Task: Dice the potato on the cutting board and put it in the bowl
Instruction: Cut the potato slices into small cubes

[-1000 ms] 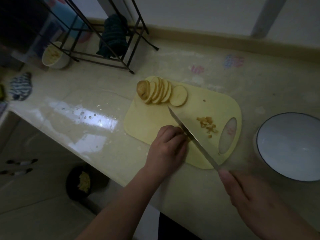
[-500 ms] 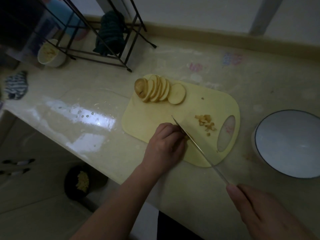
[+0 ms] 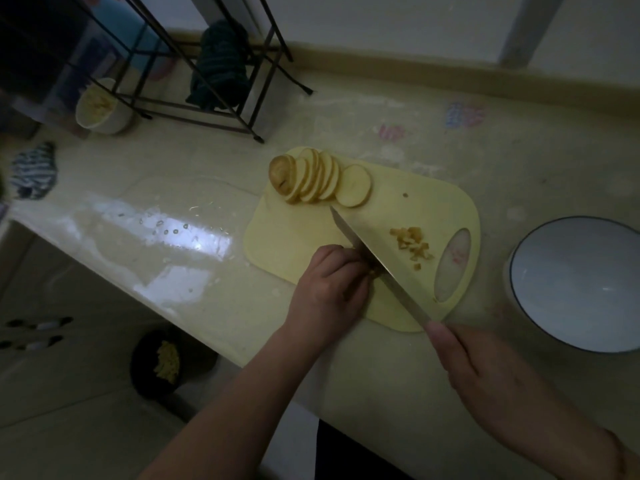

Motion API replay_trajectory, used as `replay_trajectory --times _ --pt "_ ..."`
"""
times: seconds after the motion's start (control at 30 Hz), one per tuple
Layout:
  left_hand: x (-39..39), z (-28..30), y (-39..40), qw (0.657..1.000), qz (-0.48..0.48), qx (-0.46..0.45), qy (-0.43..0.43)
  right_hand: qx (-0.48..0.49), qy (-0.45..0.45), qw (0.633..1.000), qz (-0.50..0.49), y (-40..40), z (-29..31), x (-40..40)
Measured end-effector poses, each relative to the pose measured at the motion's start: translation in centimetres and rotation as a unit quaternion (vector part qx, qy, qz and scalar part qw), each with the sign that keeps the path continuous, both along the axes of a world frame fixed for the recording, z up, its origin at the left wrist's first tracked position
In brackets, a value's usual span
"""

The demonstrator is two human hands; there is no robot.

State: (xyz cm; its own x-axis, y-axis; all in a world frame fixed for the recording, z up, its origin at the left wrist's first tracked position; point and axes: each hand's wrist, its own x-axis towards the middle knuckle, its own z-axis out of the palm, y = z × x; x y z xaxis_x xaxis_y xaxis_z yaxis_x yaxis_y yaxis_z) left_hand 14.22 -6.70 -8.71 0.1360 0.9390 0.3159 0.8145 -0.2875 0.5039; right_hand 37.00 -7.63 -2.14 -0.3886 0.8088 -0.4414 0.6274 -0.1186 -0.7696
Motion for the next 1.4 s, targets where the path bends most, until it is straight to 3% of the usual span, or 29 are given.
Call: replay_trajectory --times 0.4,0.57,0.8,1.07,1.4 --pt "-0.4 -0.1 -0.4 1.0 -0.012 0.003 -0.009 -0.012 -0.012 1.0 -0.015 -0.6 0.0 0.2" --pt "0.2 0.0 -0.5 1.0 0.002 -0.005 -0.012 0.035 -0.023 0.999 0.007 -0.6 -0.3 -0.9" --pt "0.0 0.1 -0.5 1.0 0.006 0.008 -0.011 -0.039 0.021 0.999 -0.019 0.5 -0.7 0.4" --pt "0.0 0.2 -0.4 1.0 0.011 0.008 0.003 0.019 -0.005 1.0 -0.011 -1.4 0.6 0.3" --pt "-0.1 0.4 -0.3 1.0 0.001 -0.001 0.0 0.005 -0.044 0.999 -0.009 -2.8 0.8 1.1"
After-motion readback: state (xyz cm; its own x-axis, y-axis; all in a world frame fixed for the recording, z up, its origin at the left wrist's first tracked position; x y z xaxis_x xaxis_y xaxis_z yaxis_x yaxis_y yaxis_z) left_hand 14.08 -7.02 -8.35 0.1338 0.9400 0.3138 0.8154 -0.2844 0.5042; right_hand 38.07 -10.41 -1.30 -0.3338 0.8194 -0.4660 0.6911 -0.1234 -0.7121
